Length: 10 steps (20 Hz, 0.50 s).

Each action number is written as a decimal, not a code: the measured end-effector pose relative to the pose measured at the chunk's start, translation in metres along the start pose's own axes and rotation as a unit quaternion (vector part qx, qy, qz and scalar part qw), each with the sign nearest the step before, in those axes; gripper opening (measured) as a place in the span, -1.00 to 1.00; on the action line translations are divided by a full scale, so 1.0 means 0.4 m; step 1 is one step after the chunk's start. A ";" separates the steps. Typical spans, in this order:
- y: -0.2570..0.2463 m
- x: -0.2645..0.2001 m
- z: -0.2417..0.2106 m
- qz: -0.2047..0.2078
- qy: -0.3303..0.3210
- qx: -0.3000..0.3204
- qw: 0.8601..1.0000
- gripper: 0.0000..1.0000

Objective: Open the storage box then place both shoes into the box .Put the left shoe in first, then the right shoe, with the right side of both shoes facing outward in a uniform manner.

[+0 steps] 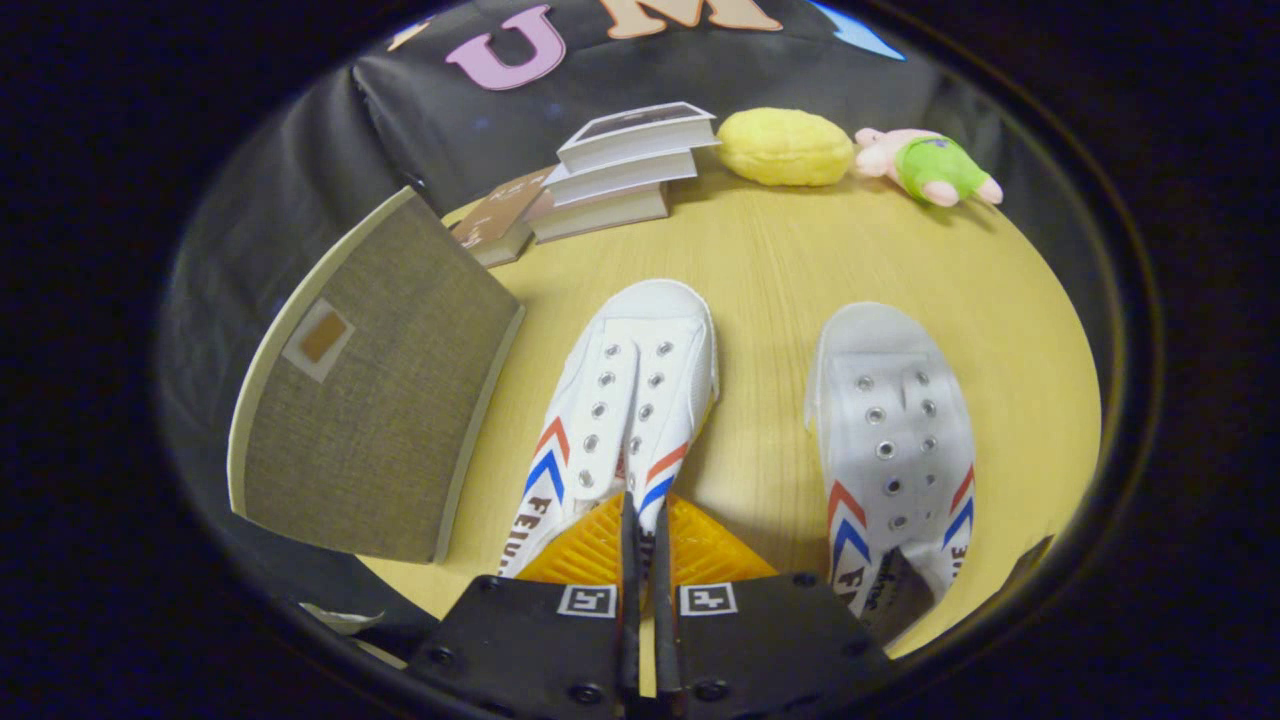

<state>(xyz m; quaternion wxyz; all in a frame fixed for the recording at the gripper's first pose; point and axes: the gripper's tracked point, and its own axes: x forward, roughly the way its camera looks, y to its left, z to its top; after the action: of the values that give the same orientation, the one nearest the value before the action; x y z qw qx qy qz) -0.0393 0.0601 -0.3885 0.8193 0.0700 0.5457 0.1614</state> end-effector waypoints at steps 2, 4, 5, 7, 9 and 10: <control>-0.002 -0.002 0.001 -0.002 -0.003 0.011 1.000 -0.92; 0.004 -0.014 0.012 0.001 -0.004 0.031 1.000 -0.92; 0.007 -0.023 0.020 0.007 -0.005 0.044 0.999 -0.92; 0.003 -0.046 0.035 0.017 -0.008 0.075 0.997 -0.93; 0.000 -0.064 0.049 0.024 -0.014 0.094 0.995 -0.93; -0.001 -0.068 0.053 0.026 -0.016 0.099 0.995 -0.93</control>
<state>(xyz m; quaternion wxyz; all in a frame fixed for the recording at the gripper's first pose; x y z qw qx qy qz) -0.0296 0.0517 -0.3565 0.8125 0.1681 0.5437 0.1267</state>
